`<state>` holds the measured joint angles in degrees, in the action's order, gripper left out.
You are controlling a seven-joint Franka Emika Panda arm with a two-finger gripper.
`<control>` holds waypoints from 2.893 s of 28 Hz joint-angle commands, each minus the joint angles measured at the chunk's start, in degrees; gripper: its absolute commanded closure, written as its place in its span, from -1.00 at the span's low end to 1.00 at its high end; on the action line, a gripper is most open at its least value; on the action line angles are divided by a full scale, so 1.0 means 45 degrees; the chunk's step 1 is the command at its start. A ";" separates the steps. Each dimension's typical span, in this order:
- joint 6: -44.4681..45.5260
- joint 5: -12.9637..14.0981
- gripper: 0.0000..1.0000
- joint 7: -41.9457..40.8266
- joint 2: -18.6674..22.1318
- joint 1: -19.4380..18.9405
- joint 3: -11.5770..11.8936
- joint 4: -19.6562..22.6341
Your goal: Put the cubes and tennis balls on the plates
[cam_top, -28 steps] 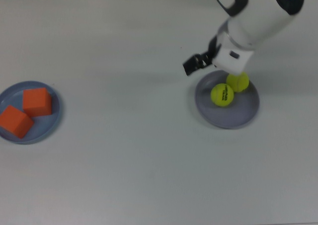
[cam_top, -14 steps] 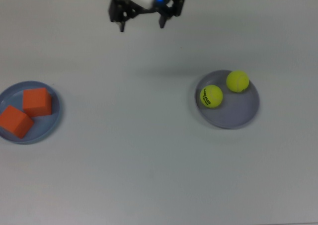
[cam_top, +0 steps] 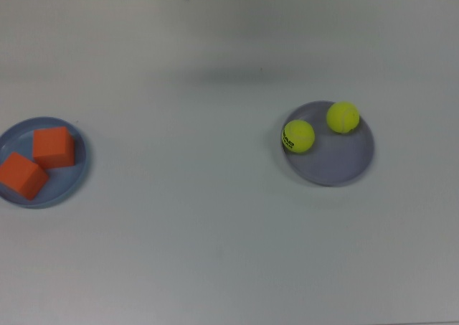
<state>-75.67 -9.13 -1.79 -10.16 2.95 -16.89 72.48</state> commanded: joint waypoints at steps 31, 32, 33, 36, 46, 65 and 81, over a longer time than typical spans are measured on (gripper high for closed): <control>0.0781 0.0564 -1.00 0.0924 0.0792 0.1005 0.0491 0.0612; 0.0781 0.0564 -1.00 0.0983 0.0773 0.1005 0.0491 0.0612; 0.0762 0.0564 -1.00 0.1002 0.0773 0.1005 0.0491 0.0632; 0.0722 0.0564 -1.00 0.1003 0.0694 0.1024 0.0511 0.0632; 0.0801 0.0564 -1.00 0.1003 0.0772 0.1024 0.0491 0.0632; 0.0781 0.0564 -1.00 0.1003 0.0792 0.1024 0.0491 0.0612; 0.0742 0.0564 -1.00 0.0983 0.0792 0.1024 0.0472 0.0612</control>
<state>-72.53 -8.21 1.66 -8.56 7.22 -14.96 73.09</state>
